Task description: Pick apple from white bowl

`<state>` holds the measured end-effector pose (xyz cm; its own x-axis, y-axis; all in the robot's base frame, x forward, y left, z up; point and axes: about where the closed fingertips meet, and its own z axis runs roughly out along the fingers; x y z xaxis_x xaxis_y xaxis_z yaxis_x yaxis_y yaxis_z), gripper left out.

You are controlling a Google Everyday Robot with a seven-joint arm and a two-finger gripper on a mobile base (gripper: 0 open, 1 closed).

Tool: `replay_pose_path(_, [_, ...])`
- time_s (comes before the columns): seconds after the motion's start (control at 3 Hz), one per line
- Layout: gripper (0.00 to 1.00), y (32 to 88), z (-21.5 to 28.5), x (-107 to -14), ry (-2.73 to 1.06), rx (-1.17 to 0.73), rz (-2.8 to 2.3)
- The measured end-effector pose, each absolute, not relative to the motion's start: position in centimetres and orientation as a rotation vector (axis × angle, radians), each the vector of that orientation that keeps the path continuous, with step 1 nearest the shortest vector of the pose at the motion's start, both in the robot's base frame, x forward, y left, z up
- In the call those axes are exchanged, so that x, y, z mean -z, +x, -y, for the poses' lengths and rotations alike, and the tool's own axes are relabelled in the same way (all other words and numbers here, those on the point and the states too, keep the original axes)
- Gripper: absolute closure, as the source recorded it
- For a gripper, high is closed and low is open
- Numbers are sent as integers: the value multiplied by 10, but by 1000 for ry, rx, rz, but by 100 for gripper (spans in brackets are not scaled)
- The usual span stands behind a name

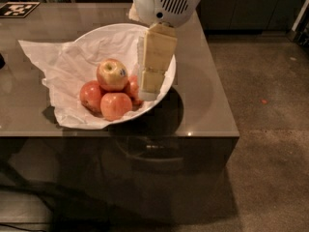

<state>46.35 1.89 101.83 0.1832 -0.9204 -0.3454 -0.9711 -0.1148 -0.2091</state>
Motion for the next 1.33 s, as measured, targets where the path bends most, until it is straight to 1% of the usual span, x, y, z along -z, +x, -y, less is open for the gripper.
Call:
replay_pose_path(0.67, [0,516,-53,-967,-2147,-233,-1864])
replay_pose_path(1.33, [0,522,-59,-967,-2108,-244,-1839])
